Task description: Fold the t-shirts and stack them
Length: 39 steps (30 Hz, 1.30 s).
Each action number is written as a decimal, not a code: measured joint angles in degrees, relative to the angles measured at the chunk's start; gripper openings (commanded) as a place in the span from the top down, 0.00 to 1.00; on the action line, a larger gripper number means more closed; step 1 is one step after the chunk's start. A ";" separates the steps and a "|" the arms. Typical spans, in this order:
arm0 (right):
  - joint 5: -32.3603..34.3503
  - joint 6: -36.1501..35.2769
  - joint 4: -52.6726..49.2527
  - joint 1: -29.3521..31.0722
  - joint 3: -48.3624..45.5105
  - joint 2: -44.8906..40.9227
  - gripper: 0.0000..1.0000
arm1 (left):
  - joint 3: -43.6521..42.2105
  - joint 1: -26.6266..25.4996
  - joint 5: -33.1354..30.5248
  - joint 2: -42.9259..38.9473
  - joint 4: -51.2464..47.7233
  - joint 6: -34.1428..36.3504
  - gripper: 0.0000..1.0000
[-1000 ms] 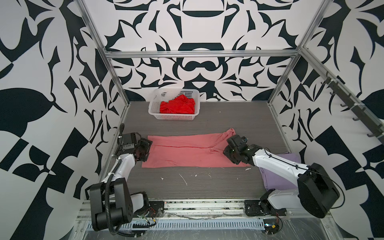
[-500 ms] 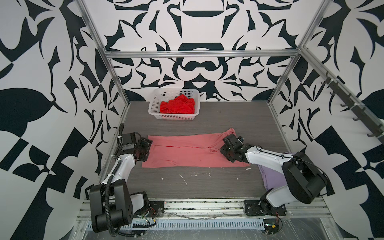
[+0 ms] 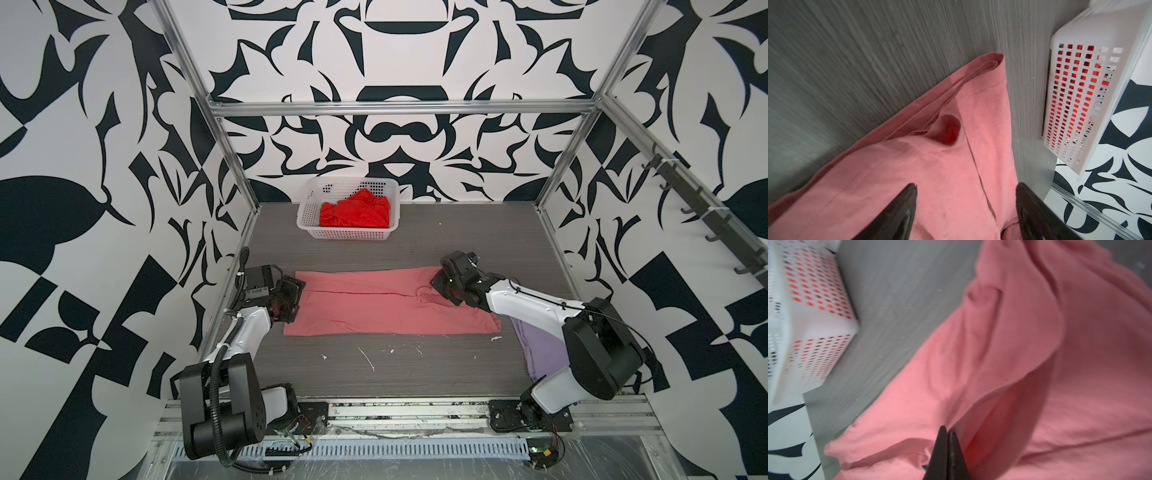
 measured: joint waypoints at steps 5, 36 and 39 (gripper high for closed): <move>-0.50 -3.48 -0.48 0.00 6.73 6.27 1.00 | 0.00 0.00 0.04 0.50 0.59 -0.04 0.22; 2.12 -17.00 -11.34 -0.04 7.87 1.84 0.53 | 8.09 -3.63 0.98 5.68 -1.14 9.31 0.21; 2.08 -14.03 -11.06 -0.04 1.18 0.31 0.53 | 9.20 -6.54 0.96 5.99 -1.22 10.67 0.21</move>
